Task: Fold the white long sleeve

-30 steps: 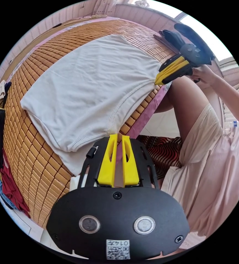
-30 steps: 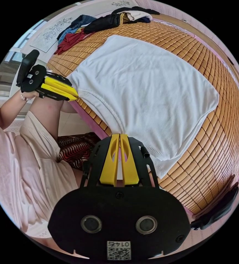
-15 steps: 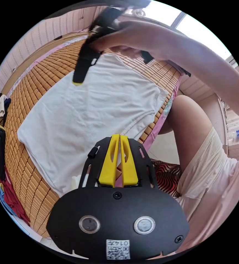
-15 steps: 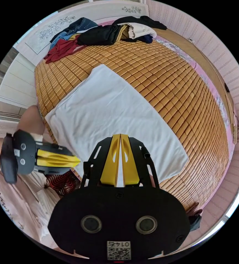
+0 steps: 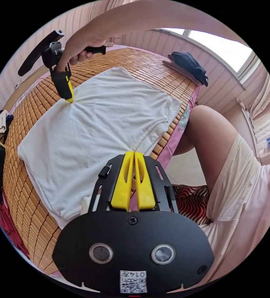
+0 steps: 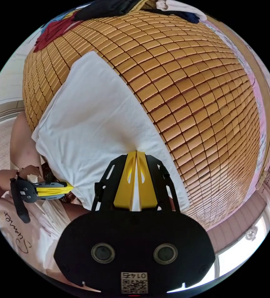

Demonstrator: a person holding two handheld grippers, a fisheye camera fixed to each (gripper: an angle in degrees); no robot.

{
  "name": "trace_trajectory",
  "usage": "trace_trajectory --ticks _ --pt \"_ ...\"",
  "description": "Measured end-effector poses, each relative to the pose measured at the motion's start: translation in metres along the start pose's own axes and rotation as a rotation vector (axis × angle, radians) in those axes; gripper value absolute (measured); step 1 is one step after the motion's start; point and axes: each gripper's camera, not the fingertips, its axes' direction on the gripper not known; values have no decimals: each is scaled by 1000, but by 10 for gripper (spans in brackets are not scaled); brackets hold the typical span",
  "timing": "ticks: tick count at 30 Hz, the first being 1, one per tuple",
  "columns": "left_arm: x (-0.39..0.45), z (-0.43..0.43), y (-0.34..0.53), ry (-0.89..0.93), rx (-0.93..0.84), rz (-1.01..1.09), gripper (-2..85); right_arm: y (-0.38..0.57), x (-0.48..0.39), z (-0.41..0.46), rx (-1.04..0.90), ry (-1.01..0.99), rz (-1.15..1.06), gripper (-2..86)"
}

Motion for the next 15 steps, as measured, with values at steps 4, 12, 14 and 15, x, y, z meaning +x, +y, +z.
trace_trajectory --ticks 4,12,14,15 --pt "3 -4 11 5 23 -10 -9 0 18 14 -4 6 71 -6" --pt "34 -38 37 56 186 134 -6 149 21 9 409 -47 289 -8" --pt "45 -46 36 71 234 159 -3 205 11 33 441 -54 367 -6" --pt "52 -50 34 78 276 176 1 242 7 53 428 -60 436 -4"
